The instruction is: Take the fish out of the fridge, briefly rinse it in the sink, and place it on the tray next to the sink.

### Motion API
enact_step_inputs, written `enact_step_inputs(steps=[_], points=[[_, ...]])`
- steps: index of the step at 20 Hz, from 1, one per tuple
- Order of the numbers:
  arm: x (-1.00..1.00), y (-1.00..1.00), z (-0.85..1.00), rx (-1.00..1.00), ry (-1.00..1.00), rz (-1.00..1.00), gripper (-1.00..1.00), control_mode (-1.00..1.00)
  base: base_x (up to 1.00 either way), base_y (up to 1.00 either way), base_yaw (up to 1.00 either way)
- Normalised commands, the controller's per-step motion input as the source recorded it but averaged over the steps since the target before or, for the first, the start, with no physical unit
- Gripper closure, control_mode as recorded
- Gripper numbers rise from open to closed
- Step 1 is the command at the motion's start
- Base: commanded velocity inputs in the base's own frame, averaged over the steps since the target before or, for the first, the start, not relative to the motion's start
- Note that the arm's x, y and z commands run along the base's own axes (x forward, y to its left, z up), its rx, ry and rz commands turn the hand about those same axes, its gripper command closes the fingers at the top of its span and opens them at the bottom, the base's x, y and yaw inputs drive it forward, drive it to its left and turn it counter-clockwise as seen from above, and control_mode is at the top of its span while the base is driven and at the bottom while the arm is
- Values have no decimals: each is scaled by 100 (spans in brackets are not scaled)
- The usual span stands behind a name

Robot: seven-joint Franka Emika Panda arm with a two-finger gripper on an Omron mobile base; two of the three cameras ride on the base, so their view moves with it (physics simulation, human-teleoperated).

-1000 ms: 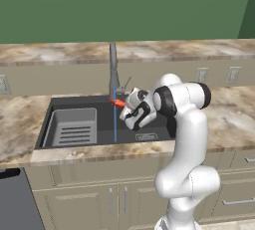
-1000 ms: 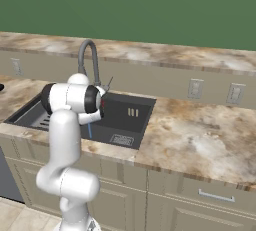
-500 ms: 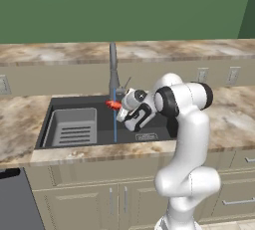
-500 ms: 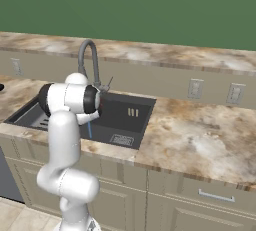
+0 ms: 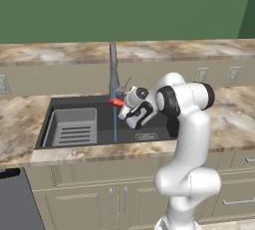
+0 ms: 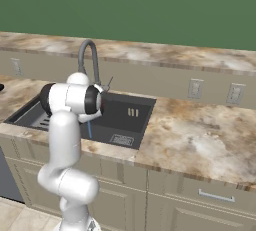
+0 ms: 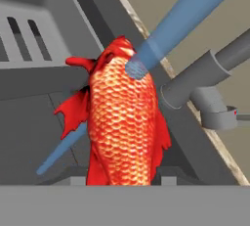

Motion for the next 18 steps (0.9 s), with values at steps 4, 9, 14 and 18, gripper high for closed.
enact_step_inputs(steps=[4,9,14,18], points=[[-4,-15,0,0,-5,-9,100,-100,0,0,0],[-44,-1,4,1,-1,-4,100,-100,0,0,0],[-96,-6,34,9,1,-6,100,-100,0,0,0],[-100,-48,88,17,4,-26,100,-100,0,0,0]])
